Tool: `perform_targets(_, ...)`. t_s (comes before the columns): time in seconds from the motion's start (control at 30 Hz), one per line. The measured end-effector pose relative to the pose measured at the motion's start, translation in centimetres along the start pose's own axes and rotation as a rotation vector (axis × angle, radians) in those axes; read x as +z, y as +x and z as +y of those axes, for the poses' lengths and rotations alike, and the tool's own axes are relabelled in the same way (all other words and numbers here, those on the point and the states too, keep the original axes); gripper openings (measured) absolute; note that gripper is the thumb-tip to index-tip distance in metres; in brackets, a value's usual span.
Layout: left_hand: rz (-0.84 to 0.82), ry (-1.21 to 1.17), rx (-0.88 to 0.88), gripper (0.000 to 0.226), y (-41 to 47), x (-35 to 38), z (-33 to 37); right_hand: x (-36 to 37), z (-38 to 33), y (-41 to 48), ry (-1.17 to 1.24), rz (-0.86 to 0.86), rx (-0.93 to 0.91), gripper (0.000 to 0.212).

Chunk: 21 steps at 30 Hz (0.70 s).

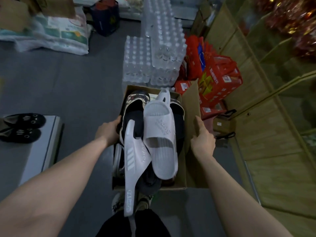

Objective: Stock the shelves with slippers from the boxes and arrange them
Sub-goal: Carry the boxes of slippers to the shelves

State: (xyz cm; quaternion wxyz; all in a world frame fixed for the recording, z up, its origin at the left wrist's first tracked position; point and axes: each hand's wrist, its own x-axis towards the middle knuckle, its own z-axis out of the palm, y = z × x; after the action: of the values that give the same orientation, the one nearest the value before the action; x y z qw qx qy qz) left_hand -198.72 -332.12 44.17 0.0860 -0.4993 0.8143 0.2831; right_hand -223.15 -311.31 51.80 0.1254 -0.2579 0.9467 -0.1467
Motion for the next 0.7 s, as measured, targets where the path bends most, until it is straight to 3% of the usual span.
perform_targets(0.3,-0.047,0.009,-0.042,0.085,5.5,3.1,0.6,3.6,0.9,5.6,-0.021,-0.066,0.009,0.084)
perform_targets(0.53,0.009,-0.041,-0.016,0.079,6.0,5.7,-1.0,4.8,1.1,6.3,-0.061,-0.056,-0.007,0.086)
perform_targets(0.7,-0.070,-0.103,-0.045,0.082,4.8,6.2,-1.8,5.2,1.2,5.7,-0.124,-0.095,-0.002,0.090)
